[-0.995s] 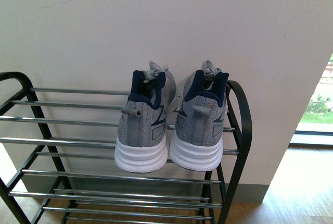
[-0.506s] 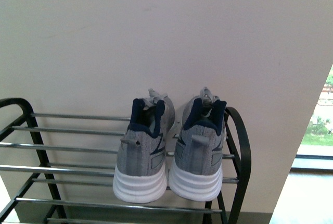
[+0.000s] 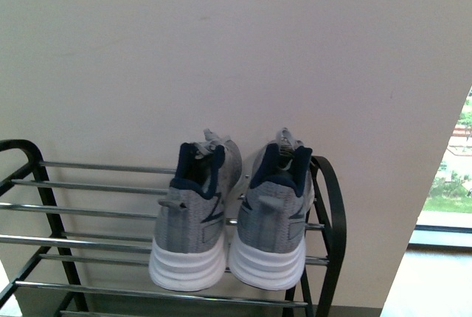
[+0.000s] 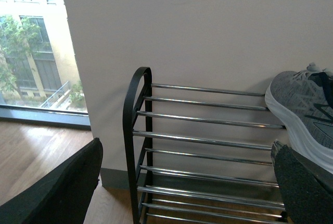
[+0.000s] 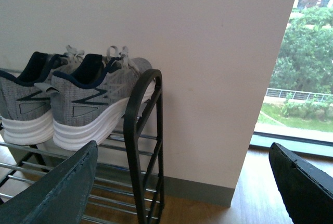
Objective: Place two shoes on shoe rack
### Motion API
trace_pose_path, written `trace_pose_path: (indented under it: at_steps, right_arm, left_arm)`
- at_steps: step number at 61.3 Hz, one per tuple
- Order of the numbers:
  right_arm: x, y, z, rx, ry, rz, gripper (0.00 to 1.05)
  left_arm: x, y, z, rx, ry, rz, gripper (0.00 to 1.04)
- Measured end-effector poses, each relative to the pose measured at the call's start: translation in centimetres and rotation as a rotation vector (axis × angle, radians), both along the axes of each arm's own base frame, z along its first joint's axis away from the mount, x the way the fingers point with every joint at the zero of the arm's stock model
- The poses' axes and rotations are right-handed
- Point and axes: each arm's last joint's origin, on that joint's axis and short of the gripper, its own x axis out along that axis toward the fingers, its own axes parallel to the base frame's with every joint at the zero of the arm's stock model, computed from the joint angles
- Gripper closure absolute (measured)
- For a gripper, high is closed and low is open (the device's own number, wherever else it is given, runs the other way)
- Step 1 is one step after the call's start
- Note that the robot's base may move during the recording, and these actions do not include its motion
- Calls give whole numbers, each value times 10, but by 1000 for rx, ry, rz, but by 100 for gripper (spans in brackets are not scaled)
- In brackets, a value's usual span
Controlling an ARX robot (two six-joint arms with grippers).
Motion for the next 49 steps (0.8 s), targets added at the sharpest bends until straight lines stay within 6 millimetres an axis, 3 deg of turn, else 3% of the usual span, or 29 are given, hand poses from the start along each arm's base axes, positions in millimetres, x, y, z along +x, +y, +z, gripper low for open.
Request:
trace_pose_path:
  at_steps: [49]
  right_arm:
    - [0,0,0,1,2,-8,9]
  left_arm:
    - [0,0,0,0,-1,-5,9]
